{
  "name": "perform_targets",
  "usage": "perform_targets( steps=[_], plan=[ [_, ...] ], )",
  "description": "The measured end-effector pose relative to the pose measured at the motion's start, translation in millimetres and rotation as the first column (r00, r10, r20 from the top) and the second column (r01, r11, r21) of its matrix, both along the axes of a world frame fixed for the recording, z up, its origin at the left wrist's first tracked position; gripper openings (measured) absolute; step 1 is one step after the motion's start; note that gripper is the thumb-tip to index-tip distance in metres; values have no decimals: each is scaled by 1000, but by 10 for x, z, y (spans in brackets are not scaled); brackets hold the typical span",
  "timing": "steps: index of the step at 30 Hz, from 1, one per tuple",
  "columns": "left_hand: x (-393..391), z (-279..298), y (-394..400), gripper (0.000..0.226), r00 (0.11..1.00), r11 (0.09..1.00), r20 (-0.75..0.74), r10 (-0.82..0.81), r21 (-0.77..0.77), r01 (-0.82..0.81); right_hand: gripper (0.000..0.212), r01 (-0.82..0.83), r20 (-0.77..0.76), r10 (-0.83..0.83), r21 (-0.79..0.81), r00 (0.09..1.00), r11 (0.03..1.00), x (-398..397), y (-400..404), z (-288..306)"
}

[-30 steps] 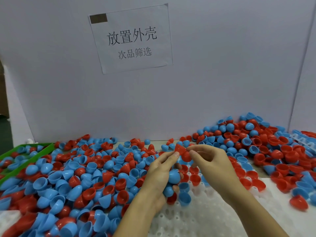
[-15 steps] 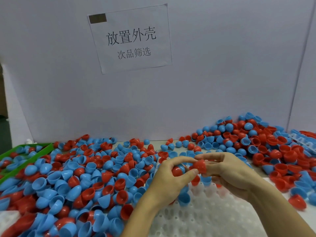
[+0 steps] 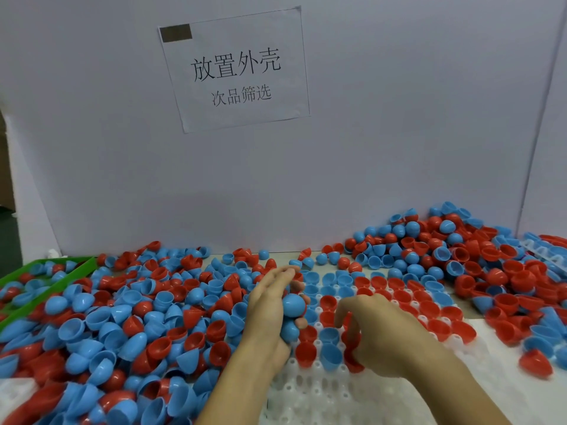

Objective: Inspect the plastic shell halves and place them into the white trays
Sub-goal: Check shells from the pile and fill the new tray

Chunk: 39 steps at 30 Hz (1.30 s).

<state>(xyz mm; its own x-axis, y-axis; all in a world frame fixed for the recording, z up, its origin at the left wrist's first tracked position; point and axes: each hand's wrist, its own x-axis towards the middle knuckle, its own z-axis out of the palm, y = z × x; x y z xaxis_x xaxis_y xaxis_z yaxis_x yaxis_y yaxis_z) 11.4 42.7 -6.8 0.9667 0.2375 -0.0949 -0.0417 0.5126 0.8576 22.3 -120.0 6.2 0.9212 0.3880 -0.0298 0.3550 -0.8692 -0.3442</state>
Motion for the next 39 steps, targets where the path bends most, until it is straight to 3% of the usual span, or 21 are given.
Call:
perform_targets(
  steps=[4,7,10,12,15,17,22,25,27,36,38,39],
  plan=[
    [-22,30,11,17,998,996,-47,-37,-81,33,43,-55,-72,62,98,995,994,30,-109,47],
    [-25,36,-9,14,998,998,-61,-27,-65,23,28,-57,60,43,262,997,963,44,-160,133],
    [-27,27,-64,19,998,999,-56,-39,11,40,28,-150,119,103,509,988,847,-35,-24,171],
    [-23,12,-112,23,997,995,-42,-64,68,67,32,-216,168,148,538,975,815,-91,121,103],
    [-32,10,-140,25,994,994,-54,-100,47,103,22,-218,249,87,564,965,796,-85,225,28],
    [-35,21,-126,28,990,991,-66,-126,32,128,13,-178,201,56,666,978,724,-62,205,46],
    [-59,25,-109,27,977,975,-67,-202,81,207,14,-13,-3,31,864,1000,503,-18,135,87],
    [-95,39,-116,29,955,949,-38,-294,106,297,16,75,-82,0,913,997,401,20,123,62],
    [-106,37,-123,32,944,937,-22,-328,120,329,18,76,-82,-2,918,997,389,40,111,48],
    [-108,26,-107,21,948,926,6,-319,215,310,14,-12,18,-8,859,1000,512,65,39,38],
    [-108,23,-110,28,946,924,-6,-324,211,318,13,60,-4,-139,912,990,407,119,-19,45],
    [-101,20,-113,32,952,930,-18,-306,207,303,14,114,-39,-250,949,968,293,158,-73,40]
  ],
)
